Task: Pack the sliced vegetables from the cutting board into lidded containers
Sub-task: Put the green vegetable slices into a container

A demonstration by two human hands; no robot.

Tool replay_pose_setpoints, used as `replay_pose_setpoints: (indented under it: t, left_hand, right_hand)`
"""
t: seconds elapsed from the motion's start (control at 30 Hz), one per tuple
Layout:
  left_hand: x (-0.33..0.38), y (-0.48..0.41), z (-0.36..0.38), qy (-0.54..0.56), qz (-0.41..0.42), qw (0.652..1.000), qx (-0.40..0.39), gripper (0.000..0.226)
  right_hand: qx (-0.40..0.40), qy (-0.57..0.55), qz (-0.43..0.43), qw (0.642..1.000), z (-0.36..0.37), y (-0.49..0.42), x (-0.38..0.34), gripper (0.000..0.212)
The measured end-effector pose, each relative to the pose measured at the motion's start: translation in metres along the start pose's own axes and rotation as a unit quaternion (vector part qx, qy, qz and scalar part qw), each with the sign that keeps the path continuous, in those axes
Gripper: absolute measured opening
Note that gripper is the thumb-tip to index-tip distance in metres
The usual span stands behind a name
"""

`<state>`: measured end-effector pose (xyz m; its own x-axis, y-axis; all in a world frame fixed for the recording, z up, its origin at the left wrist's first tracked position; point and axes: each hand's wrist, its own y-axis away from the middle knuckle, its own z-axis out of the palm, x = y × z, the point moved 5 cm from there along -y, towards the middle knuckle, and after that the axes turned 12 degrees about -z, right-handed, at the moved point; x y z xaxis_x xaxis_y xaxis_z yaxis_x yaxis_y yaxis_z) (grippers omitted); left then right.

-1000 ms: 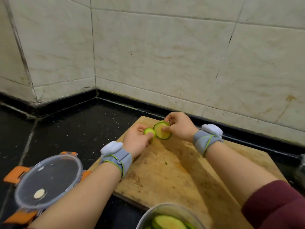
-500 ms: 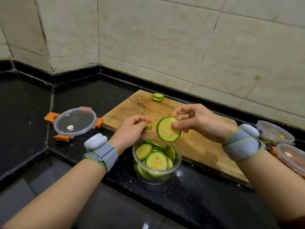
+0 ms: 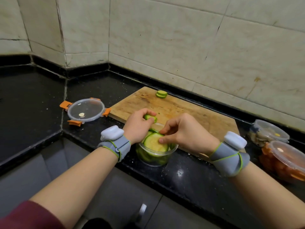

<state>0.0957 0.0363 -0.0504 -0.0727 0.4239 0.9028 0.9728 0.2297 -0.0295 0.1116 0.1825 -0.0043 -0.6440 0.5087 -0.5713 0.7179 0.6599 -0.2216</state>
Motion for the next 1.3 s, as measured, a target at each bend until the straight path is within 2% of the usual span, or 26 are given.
replay_pose_setpoints:
  t: [0.2,0.33,0.47,0.53,0.63,0.73,0.93,1.0,1.1,1.3]
  left_hand:
    - [-0.002,-0.001,0.000,-0.013,-0.002,1.000,0.019,0.017]
    - [-0.002,-0.002,0.000,-0.011,0.009,1.000,0.028,0.018]
    - [0.007,0.005,-0.008,0.023,0.059,0.997,0.043,0.041]
    - [0.015,0.008,-0.014,0.040,0.079,0.996,0.025,0.050]
    - [0.025,0.013,-0.017,0.051,0.083,0.995,-0.033,0.050]
    - [0.030,0.016,-0.013,0.024,0.091,0.993,-0.075,0.047]
    - [0.028,0.024,-0.001,0.005,0.107,0.986,-0.126,0.041]
    - [0.023,0.026,0.000,-0.043,0.120,0.983,-0.133,0.035]
    - [0.016,0.029,-0.001,-0.103,0.130,0.977,-0.135,0.022]
    - [0.012,0.031,-0.001,-0.068,0.126,0.981,-0.129,0.017]
  right_hand:
    - [-0.004,-0.014,0.020,1.000,0.005,0.002,0.007,0.013]
    - [-0.008,0.028,0.014,0.999,0.005,-0.002,0.010,0.015]
    - [-0.044,0.008,0.022,0.999,-0.002,-0.001,0.010,0.015]
    - [0.027,-0.055,0.037,0.997,-0.017,0.002,0.015,0.010]
    - [0.149,-0.109,0.060,0.981,-0.035,0.009,0.027,0.010]
    - [0.162,-0.151,0.064,0.973,-0.033,0.010,0.029,0.020]
    - [0.146,-0.133,0.023,0.980,-0.030,0.006,0.020,0.016]
    - [0.105,-0.128,0.028,0.986,-0.034,0.007,0.021,0.015]
    - [-0.011,-0.066,0.012,0.998,-0.031,0.010,0.018,0.015]
    - [-0.067,0.038,-0.010,0.997,-0.034,0.005,0.015,0.017]
